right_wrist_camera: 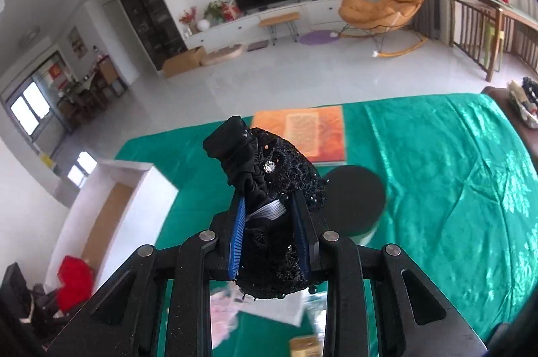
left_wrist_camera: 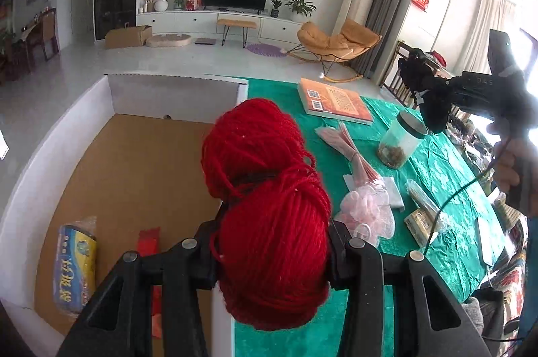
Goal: Organize soft objects
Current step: 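Carry the yarn ball and black cloth into the white box and open both tools, then withdraw both open tools from the box back over the table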
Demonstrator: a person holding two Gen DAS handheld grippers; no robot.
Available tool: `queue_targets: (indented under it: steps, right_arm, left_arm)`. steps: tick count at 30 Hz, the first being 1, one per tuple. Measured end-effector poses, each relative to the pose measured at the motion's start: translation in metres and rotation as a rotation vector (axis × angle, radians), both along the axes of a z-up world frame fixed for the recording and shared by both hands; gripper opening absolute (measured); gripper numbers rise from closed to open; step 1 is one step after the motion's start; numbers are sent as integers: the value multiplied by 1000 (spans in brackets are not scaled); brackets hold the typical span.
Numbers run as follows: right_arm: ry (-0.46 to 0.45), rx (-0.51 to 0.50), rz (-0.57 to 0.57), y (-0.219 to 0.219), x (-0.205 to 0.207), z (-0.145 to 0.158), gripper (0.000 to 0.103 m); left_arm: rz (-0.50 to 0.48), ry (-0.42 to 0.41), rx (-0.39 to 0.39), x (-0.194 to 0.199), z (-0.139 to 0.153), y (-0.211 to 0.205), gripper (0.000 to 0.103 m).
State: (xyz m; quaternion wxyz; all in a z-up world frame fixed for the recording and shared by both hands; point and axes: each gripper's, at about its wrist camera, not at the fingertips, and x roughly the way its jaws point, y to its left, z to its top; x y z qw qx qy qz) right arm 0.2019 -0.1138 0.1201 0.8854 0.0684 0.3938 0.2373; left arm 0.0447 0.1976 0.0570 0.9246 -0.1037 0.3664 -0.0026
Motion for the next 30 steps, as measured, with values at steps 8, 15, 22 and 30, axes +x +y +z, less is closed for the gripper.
queue_targets:
  steps: [8,15,22,30]
  right_arm:
    - [107,166,474,216,-111,-6,47]
    - [68,101,439,199,-132,-41,70]
    - [-26,-180,129,82,-156,-116,74]
    - [53,-241,-123,-3,-177,-182,74]
  left_arm:
    - [271,55,148,-54,-17,82,92]
    - [200,0,143,-67,-22,51,97]
    - [-53,-2,211,-44,-24,-64,97]
    - [-138,49,357,-29,-41,-135,97]
